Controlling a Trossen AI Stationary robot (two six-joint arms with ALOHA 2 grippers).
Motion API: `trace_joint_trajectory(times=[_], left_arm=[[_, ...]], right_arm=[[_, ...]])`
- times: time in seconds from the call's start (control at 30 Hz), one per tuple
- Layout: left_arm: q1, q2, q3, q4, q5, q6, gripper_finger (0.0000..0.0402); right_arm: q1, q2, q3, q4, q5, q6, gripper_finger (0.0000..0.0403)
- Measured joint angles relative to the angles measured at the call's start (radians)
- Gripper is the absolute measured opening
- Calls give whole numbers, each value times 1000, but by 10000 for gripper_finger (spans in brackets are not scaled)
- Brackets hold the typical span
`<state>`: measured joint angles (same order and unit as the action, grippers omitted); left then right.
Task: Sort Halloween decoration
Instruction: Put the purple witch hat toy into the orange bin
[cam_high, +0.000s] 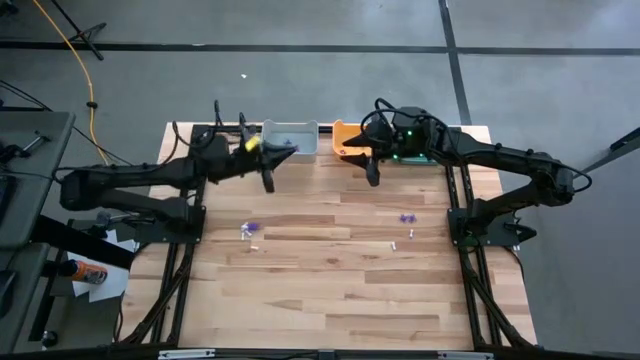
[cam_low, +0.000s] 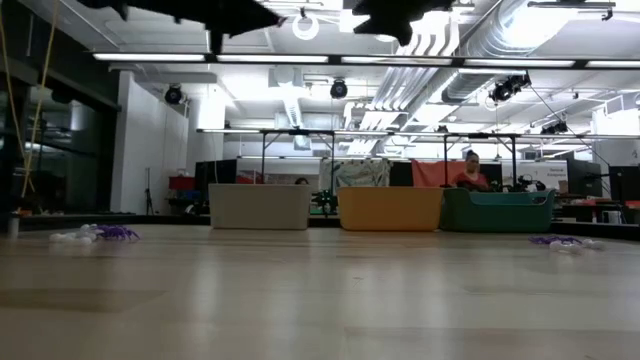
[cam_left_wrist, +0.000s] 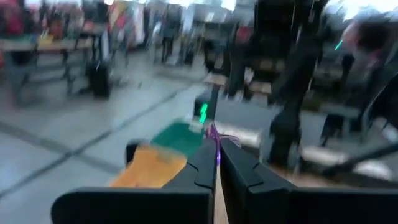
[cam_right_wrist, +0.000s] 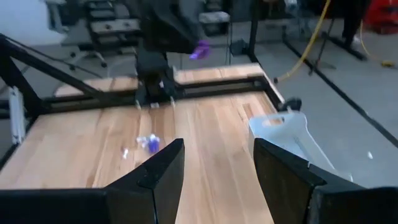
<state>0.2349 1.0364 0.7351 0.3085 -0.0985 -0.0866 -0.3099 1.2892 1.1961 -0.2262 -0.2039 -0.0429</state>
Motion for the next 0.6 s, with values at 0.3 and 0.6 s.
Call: trace_joint_trajectory(times=[0.3,0.6], left_arm=[[26,96,-1,136,104,28,0],[27,98,-1,139,118,29,0]], right_arm=[[2,0,0,89,-45,0,188],[2,0,0,89,-45,0,188]])
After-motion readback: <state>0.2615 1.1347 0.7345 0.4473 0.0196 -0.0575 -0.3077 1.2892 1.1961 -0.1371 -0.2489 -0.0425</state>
